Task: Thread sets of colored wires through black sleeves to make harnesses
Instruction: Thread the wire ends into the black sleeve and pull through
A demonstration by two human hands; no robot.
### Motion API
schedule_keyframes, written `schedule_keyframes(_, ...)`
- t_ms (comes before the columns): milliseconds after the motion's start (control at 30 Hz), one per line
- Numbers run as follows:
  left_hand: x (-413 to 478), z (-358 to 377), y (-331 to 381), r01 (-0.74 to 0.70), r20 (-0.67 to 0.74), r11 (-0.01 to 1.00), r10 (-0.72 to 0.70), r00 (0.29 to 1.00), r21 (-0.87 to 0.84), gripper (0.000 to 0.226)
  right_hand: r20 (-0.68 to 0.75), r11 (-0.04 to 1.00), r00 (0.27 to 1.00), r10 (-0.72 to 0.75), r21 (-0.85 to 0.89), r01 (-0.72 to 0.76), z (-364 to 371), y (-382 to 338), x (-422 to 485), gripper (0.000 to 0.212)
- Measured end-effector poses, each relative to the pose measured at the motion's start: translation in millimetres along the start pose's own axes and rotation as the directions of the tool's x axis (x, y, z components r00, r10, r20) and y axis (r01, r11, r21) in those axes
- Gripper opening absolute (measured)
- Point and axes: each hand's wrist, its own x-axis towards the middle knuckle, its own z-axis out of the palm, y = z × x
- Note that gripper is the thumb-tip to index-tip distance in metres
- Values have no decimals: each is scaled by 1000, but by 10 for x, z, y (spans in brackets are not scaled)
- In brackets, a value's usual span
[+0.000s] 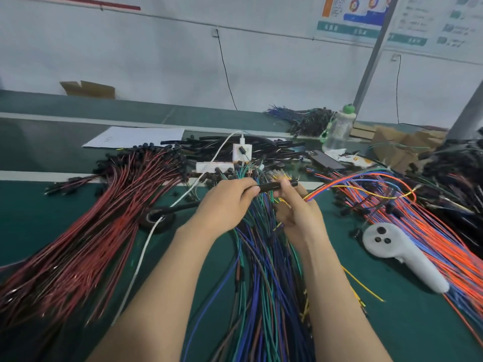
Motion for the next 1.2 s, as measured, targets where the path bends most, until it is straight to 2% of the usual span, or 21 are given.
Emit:
schedule_keyframes(67, 50, -37, 30, 16, 39, 998, -19, 999, 57, 24, -17, 1000, 1000, -11, 0, 11, -32, -17, 28, 15)
schedule_keyframes(100, 71, -28, 57, 16, -2, 993, -15, 1000, 118, 23, -42, 1000, 999, -12, -1, 12, -38, -22, 38, 17)
schedule_keyframes(133, 73, -9, 86, 10, -114, 986, 9, 993, 167, 21, -82, 1000, 997, -12, 10, 13, -39, -32, 47, 19)
schedule_keyframes(200, 13, 12, 176, -18, -430, 992, 72, 900, 127, 19, -191, 995, 982, 6, 102, 14, -51, -74, 61, 22)
schedule_keyframes(233, -23, 20, 222, -32, -517, 998, 58, 854, 59, 21, -242, 985, 970, 26, 174, 17, -63, -107, 66, 21)
schedule_keyframes(267, -55, 34, 257, -26, -516, 999, 6, 856, -32, 27, -278, 972, 959, 44, 234, 24, -70, -142, 66, 21)
schedule_keyframes(300, -80, 57, 286, 20, -426, 989, -80, 901, -144, 33, -296, 963, 954, 50, 267, 32, -69, -175, 59, 21)
schedule_keyframes(333, -93, 83, 308, 101, -279, 962, -172, 945, -252, 37, -295, 961, 954, 47, 275, 38, -54, -205, 46, 22)
schedule_keyframes(367, -101, 98, 322, 183, -137, 918, -244, 960, -351, 41, -280, 964, 959, 37, 264, 40, -30, -229, 33, 22)
schedule_keyframes(433, -81, 114, 337, 262, 13, 806, -301, 953, -531, 39, -226, 980, 974, 7, 194, 38, 28, -259, 7, 23)
schedule_keyframes(533, -9, 180, 374, 291, 117, 571, -321, 940, -768, 28, -106, 1000, 994, 23, 13, -22, 101, -227, -38, 24)
schedule_keyframes(633, 54, 302, 363, 302, 135, 335, -441, 887, -892, 25, -29, 987, 993, 117, -109, -120, 133, -110, -83, 23)
schedule_keyframes(700, 32, 363, 311, 270, 142, 216, -471, 871, -938, 17, -44, 976, 989, 144, -159, -150, 138, -58, -99, 22)
schedule_keyframes(767, -16, 367, 232, 239, 161, 95, -497, 853, -966, 13, -139, 974, 982, 128, -167, -150, 130, -50, -81, 25)
schedule_keyframes(800, -37, 356, 189, 216, 162, 48, -512, 844, -975, 13, -193, 982, 974, 118, -123, -144, 123, -63, -67, 26)
schedule_keyframes(867, -59, 342, 122, 176, 145, 6, -537, 831, -984, 14, -256, 991, 959, 119, 98, -97, 120, -114, -39, 31)
schedule_keyframes(933, -80, 351, 92, 159, 139, -11, -546, 826, -987, 15, -237, 923, 963, 129, 384, -29, 122, -186, -35, 41)
schedule_keyframes(1000, -106, 365, 79, 156, 152, -37, -522, 839, -987, 13, -181, 831, 977, 111, 556, 9, 94, -311, -56, 45)
schedule_keyframes(1100, -137, 348, 39, 130, 155, -86, -466, 871, -988, 11, -112, 814, 994, 13, 578, 54, -27, -596, -110, 48)
schedule_keyframes(1200, -147, 319, 24, 123, 163, -121, -425, 890, -985, 15, -106, 798, 990, -90, 587, 136, -51, -813, -159, 50)
